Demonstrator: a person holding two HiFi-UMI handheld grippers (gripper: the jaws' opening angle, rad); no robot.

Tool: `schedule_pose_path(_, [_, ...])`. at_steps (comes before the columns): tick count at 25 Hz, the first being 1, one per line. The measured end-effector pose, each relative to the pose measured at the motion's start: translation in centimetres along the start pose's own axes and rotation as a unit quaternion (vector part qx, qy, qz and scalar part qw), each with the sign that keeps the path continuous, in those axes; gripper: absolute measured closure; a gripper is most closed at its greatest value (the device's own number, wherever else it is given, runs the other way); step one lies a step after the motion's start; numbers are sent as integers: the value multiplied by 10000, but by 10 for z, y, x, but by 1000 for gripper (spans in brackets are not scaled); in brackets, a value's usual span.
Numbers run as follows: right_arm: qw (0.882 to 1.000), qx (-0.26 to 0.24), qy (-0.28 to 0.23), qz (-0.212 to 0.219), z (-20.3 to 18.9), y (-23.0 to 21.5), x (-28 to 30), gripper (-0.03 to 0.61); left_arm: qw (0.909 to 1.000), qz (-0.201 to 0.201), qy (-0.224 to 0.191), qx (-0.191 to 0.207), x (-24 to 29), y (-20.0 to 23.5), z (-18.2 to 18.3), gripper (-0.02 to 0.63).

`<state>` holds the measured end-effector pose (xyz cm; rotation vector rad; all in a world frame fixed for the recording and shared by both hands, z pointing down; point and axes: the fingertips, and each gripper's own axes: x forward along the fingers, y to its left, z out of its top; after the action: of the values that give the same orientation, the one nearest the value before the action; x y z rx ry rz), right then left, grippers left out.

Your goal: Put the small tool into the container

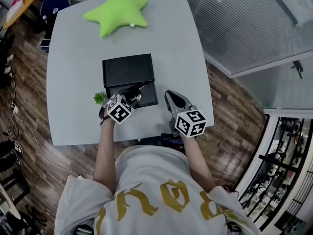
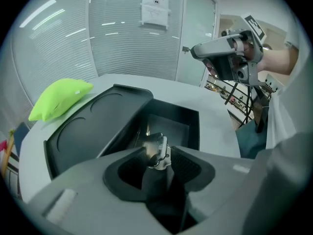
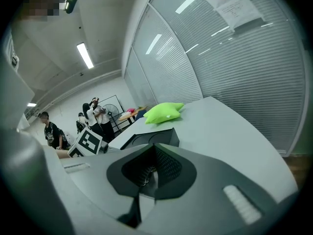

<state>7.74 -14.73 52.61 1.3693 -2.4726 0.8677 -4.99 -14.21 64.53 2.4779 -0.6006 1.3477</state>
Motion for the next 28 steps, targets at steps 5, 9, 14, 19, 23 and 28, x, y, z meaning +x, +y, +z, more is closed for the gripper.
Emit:
schedule_pose_path(5, [9997, 135, -196, 6, 11, 2, -9, 555, 9949, 180, -644, -752, -27, 3, 17, 474])
schedule_pose_path(9, [9992, 37, -402, 71, 23, 16, -16, 555, 9618, 133, -1913, -1952, -69, 3, 47, 504])
schedule_pose_path(14, [9976, -413, -506, 228, 31, 41, -27, 555, 9397, 421, -2710, -2044, -112, -2, 67, 526])
schedule_pose_path(19, [9934, -978, -591, 126, 38, 62, -39, 555, 9204, 644, -3273, -2040, -152, -9, 75, 612])
schedule_pose_path(23, [9914, -1153, -568, -228, 35, 61, -48, 555, 9073, 801, -3508, -2177, -171, -12, 70, 614])
schedule_pose_path(28, [9906, -1156, -678, -282, 34, 63, -57, 555, 8707, 789, -4005, -2742, -187, -6, 63, 614])
